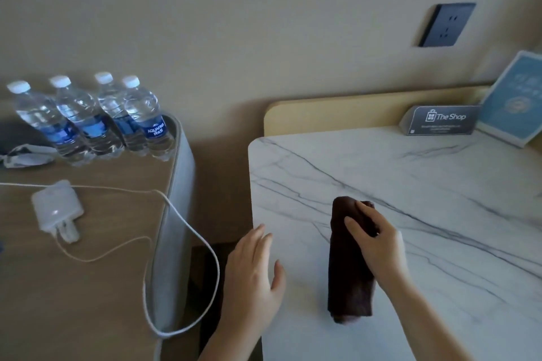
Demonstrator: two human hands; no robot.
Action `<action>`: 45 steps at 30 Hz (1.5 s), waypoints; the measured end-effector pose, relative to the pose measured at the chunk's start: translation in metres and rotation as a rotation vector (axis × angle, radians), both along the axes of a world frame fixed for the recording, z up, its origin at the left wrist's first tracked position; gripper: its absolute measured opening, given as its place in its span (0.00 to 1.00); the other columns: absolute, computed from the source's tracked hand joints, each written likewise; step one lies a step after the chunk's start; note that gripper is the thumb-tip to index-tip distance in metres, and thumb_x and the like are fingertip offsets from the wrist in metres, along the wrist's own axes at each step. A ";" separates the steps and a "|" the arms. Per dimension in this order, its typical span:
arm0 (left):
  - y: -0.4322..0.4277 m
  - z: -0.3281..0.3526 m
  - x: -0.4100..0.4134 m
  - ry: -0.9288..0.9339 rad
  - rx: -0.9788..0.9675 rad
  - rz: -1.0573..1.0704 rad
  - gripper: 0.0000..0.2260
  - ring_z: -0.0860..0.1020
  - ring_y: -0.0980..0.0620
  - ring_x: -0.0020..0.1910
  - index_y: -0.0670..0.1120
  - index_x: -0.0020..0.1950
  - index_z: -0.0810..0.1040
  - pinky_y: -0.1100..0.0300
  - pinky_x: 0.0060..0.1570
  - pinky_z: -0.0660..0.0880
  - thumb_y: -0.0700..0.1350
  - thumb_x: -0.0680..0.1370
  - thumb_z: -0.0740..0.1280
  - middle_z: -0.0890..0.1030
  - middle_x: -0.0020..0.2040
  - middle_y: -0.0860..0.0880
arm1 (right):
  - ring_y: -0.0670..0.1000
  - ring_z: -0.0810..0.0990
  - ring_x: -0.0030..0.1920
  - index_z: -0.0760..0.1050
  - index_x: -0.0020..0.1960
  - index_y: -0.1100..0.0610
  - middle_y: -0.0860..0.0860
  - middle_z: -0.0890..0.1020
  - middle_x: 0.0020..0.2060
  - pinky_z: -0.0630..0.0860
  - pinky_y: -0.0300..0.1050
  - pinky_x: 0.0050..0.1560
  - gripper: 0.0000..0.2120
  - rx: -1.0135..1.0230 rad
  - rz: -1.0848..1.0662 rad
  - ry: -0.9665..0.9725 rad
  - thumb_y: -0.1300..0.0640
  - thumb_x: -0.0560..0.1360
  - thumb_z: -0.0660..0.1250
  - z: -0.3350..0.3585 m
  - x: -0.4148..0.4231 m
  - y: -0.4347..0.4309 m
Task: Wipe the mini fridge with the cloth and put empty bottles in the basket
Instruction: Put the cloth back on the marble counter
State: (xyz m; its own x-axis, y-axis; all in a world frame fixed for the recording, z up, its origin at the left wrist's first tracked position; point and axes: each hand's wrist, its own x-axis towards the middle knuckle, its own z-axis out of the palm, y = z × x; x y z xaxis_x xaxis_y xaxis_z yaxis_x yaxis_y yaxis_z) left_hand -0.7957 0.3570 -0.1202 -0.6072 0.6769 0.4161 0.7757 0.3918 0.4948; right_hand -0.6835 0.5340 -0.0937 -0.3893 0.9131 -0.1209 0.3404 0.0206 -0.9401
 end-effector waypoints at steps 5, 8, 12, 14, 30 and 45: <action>0.024 0.001 -0.033 0.021 0.068 -0.087 0.16 0.72 0.47 0.60 0.43 0.59 0.73 0.54 0.57 0.72 0.46 0.72 0.59 0.77 0.60 0.43 | 0.49 0.74 0.53 0.74 0.63 0.52 0.49 0.77 0.52 0.70 0.43 0.55 0.21 -0.074 -0.217 0.050 0.55 0.71 0.71 -0.010 -0.041 0.005; 0.038 0.001 -0.044 0.014 0.121 -0.131 0.16 0.73 0.47 0.59 0.43 0.59 0.72 0.55 0.56 0.71 0.45 0.72 0.60 0.77 0.60 0.43 | 0.50 0.74 0.53 0.73 0.63 0.55 0.50 0.76 0.51 0.70 0.42 0.54 0.20 -0.107 -0.362 0.138 0.57 0.72 0.70 -0.013 -0.060 0.008; 0.043 -0.005 -0.050 -0.036 0.104 -0.131 0.16 0.74 0.48 0.58 0.43 0.57 0.75 0.54 0.54 0.73 0.46 0.72 0.60 0.77 0.59 0.45 | 0.51 0.73 0.59 0.71 0.64 0.55 0.52 0.76 0.59 0.70 0.46 0.61 0.21 -0.161 -0.496 0.237 0.57 0.73 0.69 -0.022 -0.081 0.011; 0.044 -0.008 -0.051 -0.053 0.067 -0.131 0.17 0.76 0.47 0.58 0.43 0.57 0.76 0.53 0.53 0.75 0.47 0.72 0.59 0.78 0.59 0.45 | 0.51 0.73 0.60 0.71 0.64 0.54 0.51 0.75 0.59 0.70 0.46 0.62 0.20 -0.212 -0.539 0.286 0.57 0.73 0.68 -0.028 -0.088 0.010; 0.072 -0.024 -0.029 0.114 -0.196 -0.083 0.22 0.71 0.41 0.65 0.42 0.60 0.76 0.41 0.56 0.70 0.46 0.70 0.56 0.75 0.64 0.43 | 0.48 0.75 0.39 0.74 0.59 0.55 0.50 0.76 0.42 0.70 0.43 0.40 0.14 0.178 -0.154 -0.188 0.55 0.74 0.66 -0.042 -0.044 0.017; 0.096 -0.048 -0.022 0.139 -0.338 -0.054 0.27 0.73 0.45 0.63 0.42 0.61 0.77 0.50 0.51 0.76 0.37 0.62 0.76 0.76 0.64 0.45 | 0.62 0.76 0.59 0.69 0.62 0.51 0.57 0.77 0.60 0.76 0.58 0.52 0.18 1.115 0.420 -0.198 0.57 0.72 0.61 -0.090 -0.034 0.066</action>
